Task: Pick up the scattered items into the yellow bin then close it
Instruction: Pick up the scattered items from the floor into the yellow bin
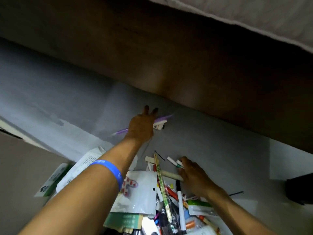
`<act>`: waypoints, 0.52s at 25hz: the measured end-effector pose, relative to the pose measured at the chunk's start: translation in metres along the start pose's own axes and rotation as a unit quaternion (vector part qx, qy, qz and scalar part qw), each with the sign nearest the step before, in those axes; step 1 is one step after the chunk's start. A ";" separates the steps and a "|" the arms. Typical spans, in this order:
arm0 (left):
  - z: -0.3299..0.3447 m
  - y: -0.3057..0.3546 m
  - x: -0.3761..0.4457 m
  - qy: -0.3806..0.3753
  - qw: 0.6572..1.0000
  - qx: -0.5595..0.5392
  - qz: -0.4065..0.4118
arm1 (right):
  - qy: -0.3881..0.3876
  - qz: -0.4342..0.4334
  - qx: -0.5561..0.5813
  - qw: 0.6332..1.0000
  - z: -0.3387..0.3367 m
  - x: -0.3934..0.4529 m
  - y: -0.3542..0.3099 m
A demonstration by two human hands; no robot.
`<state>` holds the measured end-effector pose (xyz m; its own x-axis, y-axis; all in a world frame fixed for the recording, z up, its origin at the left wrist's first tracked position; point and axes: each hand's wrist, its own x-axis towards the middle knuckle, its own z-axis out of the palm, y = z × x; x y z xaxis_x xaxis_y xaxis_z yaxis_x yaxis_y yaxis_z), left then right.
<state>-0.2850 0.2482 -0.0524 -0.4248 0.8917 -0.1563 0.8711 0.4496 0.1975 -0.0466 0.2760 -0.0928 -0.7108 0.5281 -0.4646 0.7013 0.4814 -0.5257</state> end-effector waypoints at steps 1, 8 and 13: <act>0.002 -0.001 0.006 -0.041 0.999 0.008 -0.004 | -0.003 0.004 0.025 1.000 -0.001 0.000 0.002; 0.021 -0.020 0.000 -0.055 0.998 0.028 0.000 | 0.014 0.010 0.061 0.998 0.002 0.005 0.006; 0.028 0.002 0.029 -0.018 0.999 -0.010 0.050 | 0.010 0.012 0.075 0.997 0.005 0.006 0.010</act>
<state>-0.2887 0.2732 -0.0838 -0.3262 0.9301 -0.1692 0.9038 0.3593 0.2327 -0.0442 0.2803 -0.1041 -0.6912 0.5533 -0.4649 0.7015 0.3592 -0.6156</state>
